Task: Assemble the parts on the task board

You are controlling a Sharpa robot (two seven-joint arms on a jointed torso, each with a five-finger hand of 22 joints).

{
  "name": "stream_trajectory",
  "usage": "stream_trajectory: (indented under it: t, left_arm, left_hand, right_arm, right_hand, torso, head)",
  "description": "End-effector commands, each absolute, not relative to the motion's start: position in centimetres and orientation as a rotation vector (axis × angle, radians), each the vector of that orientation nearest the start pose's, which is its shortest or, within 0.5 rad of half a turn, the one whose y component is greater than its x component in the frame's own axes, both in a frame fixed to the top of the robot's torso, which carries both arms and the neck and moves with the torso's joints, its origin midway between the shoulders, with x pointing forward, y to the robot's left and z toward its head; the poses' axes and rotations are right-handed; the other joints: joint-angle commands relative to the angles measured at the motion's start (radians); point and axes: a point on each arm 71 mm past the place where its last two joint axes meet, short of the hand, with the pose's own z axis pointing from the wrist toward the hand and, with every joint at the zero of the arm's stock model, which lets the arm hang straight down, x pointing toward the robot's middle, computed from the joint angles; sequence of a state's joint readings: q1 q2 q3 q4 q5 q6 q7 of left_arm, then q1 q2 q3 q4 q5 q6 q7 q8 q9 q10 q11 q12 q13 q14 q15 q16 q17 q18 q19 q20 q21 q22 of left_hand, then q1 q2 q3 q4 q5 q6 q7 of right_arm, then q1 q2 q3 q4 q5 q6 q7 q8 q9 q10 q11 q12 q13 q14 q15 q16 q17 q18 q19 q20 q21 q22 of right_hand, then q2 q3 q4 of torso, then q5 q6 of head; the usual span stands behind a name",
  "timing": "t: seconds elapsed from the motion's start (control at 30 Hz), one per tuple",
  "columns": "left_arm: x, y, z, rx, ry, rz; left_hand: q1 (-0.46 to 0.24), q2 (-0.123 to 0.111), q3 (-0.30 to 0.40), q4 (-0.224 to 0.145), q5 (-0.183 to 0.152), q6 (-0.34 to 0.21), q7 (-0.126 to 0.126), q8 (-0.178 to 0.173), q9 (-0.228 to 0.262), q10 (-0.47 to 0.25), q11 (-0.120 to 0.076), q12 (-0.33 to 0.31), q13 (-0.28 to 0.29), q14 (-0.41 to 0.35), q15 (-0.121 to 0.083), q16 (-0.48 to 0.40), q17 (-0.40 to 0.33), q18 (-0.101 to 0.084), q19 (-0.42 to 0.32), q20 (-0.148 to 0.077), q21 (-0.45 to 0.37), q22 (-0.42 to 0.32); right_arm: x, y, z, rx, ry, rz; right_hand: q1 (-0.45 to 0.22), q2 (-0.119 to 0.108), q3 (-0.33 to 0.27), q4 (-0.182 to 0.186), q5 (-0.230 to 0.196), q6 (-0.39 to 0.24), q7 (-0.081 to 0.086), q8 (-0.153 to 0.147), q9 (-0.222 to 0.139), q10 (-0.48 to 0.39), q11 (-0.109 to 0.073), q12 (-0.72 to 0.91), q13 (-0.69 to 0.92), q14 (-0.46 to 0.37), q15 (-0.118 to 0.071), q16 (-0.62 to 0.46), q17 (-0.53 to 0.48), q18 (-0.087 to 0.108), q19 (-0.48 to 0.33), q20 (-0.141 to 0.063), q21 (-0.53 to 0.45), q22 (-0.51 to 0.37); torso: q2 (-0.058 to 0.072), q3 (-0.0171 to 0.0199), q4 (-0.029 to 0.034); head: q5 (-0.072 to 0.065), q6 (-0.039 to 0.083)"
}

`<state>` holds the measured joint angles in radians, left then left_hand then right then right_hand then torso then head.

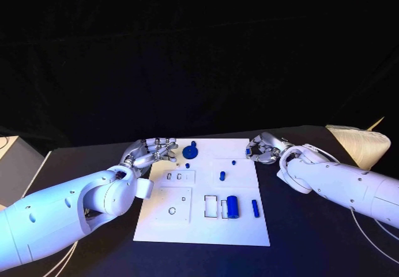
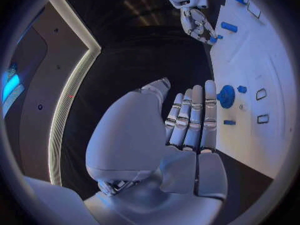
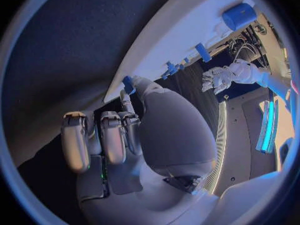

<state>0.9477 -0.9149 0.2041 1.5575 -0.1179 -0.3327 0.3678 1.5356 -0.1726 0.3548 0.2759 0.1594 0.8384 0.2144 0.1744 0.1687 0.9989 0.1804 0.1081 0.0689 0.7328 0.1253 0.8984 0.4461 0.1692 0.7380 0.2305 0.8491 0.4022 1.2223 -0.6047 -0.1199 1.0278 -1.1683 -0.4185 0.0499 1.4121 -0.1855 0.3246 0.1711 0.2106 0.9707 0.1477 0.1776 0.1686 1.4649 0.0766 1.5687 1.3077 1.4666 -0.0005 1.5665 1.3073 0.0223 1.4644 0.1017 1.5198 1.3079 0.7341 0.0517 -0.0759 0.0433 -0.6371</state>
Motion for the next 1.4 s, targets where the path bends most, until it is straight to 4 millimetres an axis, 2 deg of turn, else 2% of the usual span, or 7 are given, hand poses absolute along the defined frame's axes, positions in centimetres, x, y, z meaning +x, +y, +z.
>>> stream_trajectory:
  t: [0.03, 0.23, 0.37, 0.43, 0.6, 0.97, 1.4]
  left_arm:
    - [47.0, 24.1, -20.4, -1.174, 1.35, -1.519]
    - [47.0, 24.0, -20.5, -1.175, 1.35, -1.518]
    - [47.0, 24.1, -20.5, -1.175, 1.35, -1.516]
    - [47.0, 24.1, -20.5, -1.175, 1.35, -1.516]
    - [47.0, 24.1, -20.5, -1.175, 1.349, -1.516]
    - [47.0, 24.3, -20.5, -1.176, 1.347, -1.509]
    - [47.0, 24.2, -20.5, -1.177, 1.353, -1.49]
  left_hand:
    - [0.002, -0.009, 0.007, 0.0, -0.005, 0.007, 0.021, 0.003, 0.0, -0.004, 0.001, -0.004, -0.001, 0.007, 0.003, 0.003, 0.0, 0.013, 0.001, -0.005, 0.006, 0.001]
    - [0.002, -0.009, 0.007, 0.0, -0.005, 0.007, 0.021, 0.003, 0.0, -0.004, 0.001, -0.004, -0.001, 0.007, 0.003, 0.003, 0.0, 0.013, 0.001, -0.005, 0.006, 0.001]
    - [0.001, -0.009, 0.008, 0.0, -0.005, 0.006, 0.022, 0.003, 0.0, -0.006, 0.001, -0.004, -0.001, 0.007, 0.003, 0.005, -0.001, 0.013, 0.001, -0.005, 0.007, 0.001]
    - [0.001, -0.009, 0.008, 0.0, -0.005, 0.006, 0.022, 0.003, 0.0, -0.006, 0.001, -0.004, -0.001, 0.007, 0.003, 0.005, -0.001, 0.013, 0.001, -0.005, 0.007, 0.001]
    - [0.001, -0.009, 0.008, 0.0, -0.005, 0.006, 0.022, 0.003, 0.0, -0.006, 0.001, -0.004, -0.001, 0.007, 0.003, 0.005, -0.001, 0.013, 0.001, -0.005, 0.007, 0.001]
    - [0.001, -0.009, 0.008, 0.0, -0.005, 0.005, 0.022, 0.002, -0.001, -0.007, 0.002, -0.004, -0.001, 0.007, 0.003, 0.006, -0.001, 0.013, 0.0, -0.005, 0.008, 0.002]
    - [-0.003, -0.009, 0.01, 0.001, -0.006, 0.003, 0.025, 0.002, -0.002, -0.002, 0.002, 0.004, 0.001, 0.013, 0.002, 0.017, 0.0, 0.014, 0.002, -0.005, 0.016, 0.005]
  right_arm:
    - [56.2, -22.8, -21.9, 0.087, 1.642, 0.595]
    - [56.2, -22.7, -22.0, 0.088, 1.64, 0.594]
    - [56.2, -22.7, -21.8, 0.091, 1.62, 0.592]
    - [56.2, -22.7, -21.8, 0.091, 1.607, 0.593]
    - [56.2, -22.8, -21.4, 0.099, 1.551, 0.591]
    - [55.4, -22.7, -20.1, 0.111, 1.464, 0.594]
    - [52.4, -16.1, -18.2, 0.149, 1.503, 0.699]
  right_hand:
    - [0.0, 0.01, 0.005, -0.001, -0.006, 0.008, 0.001, 0.004, 0.002, 0.106, -0.006, 0.002, 0.263, 0.104, -0.008, 0.004, 0.263, -0.011, 0.094, -0.008, 0.003, 0.242]
    - [0.0, 0.015, 0.018, -0.003, -0.006, 0.022, -0.004, 0.014, 0.004, 0.106, -0.011, 0.002, 0.263, 0.104, -0.013, 0.004, 0.263, -0.012, 0.094, -0.014, 0.005, 0.243]
    - [0.004, 0.031, 0.045, -0.013, -0.011, 0.055, -0.018, 0.044, 0.015, 0.106, -0.023, 0.002, 0.263, 0.104, -0.024, 0.004, 0.263, -0.012, 0.095, -0.024, 0.007, 0.244]
    - [0.006, 0.041, 0.067, -0.022, -0.049, 0.07, -0.028, 0.065, 0.022, 0.106, -0.032, 0.002, 0.263, 0.104, -0.033, 0.004, 0.263, -0.013, 0.095, -0.031, 0.008, 0.245]
    - [0.002, 0.046, 0.085, -0.03, -0.045, 0.083, -0.037, 0.088, 0.032, 0.106, -0.04, 0.002, 0.263, 0.104, -0.041, 0.004, 0.263, -0.014, 0.097, -0.039, 0.014, 0.247]
    - [-0.003, 0.045, 0.095, -0.035, -0.036, 0.079, -0.038, 0.096, 0.036, 0.106, -0.043, 0.002, 0.263, 0.104, -0.042, 0.004, 0.263, -0.014, 0.097, -0.042, 0.015, 0.248]
    - [-0.012, 0.044, 0.115, -0.044, -0.041, 0.053, -0.023, 0.098, 0.037, 0.106, -0.032, 0.002, 0.263, 0.104, -0.028, 0.004, 0.263, -0.014, 0.097, -0.035, 0.012, 0.247]
  torso:
    - [0.001, -0.0003, -0.0002]
    - [0.0, 0.0003, 0.0005]
    - [0.0, 0.0004, -0.0004]
    - [0.0, 0.0004, -0.0007]
    - [0.0, 0.0003, 0.0004]
    - [-0.002, -0.0005, -0.0041]
    - [-0.019, -0.0107, -0.0214]
  head:
    - [0.0, -0.001]
    - [0.001, -0.004]
    - [0.001, -0.004]
    - [0.001, -0.004]
    - [0.001, -0.004]
    - [0.004, 0.001]
    - [0.039, -0.006]
